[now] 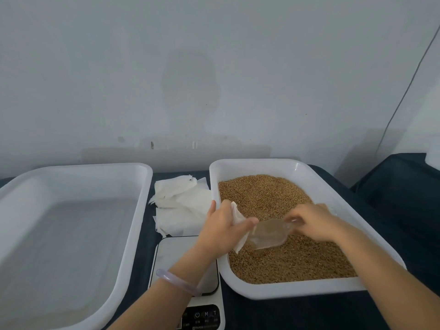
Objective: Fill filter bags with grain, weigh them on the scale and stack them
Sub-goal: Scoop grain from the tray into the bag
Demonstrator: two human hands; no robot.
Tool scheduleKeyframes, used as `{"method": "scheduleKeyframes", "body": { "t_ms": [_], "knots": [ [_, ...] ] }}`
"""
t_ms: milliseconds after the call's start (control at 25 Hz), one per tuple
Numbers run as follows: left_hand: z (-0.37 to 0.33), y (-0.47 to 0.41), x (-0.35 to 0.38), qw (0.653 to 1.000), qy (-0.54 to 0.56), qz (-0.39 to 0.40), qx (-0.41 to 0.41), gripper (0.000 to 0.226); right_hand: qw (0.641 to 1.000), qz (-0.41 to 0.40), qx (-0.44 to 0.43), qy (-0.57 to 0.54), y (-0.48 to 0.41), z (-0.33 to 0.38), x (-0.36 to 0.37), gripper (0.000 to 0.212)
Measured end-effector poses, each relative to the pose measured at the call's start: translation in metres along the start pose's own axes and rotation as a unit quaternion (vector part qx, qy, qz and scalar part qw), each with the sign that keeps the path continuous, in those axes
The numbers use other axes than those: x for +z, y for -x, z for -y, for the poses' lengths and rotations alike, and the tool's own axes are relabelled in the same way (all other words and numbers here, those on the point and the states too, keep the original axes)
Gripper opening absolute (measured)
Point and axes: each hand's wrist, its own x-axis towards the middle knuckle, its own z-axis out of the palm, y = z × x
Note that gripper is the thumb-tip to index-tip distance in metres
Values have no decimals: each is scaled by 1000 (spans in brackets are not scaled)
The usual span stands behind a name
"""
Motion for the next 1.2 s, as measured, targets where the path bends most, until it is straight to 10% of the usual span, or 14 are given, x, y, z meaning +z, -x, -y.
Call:
{"method": "scheduleKeyframes", "body": {
  "t_ms": [400, 760, 1200],
  "knots": [
    [0, -7, 3, 958, -278, 63, 28, 42, 987, -4, -6, -158, 24, -15, -32, 24],
    [-4, -6, 1, 964, -259, 45, 51, 66, 986, 7, 5, -166, 33, -14, -24, 23],
    [-16, 8, -1, 908, -378, -31, 180, 10, 983, -14, 15, -180, 42, -11, -24, 23]
  ]
}}
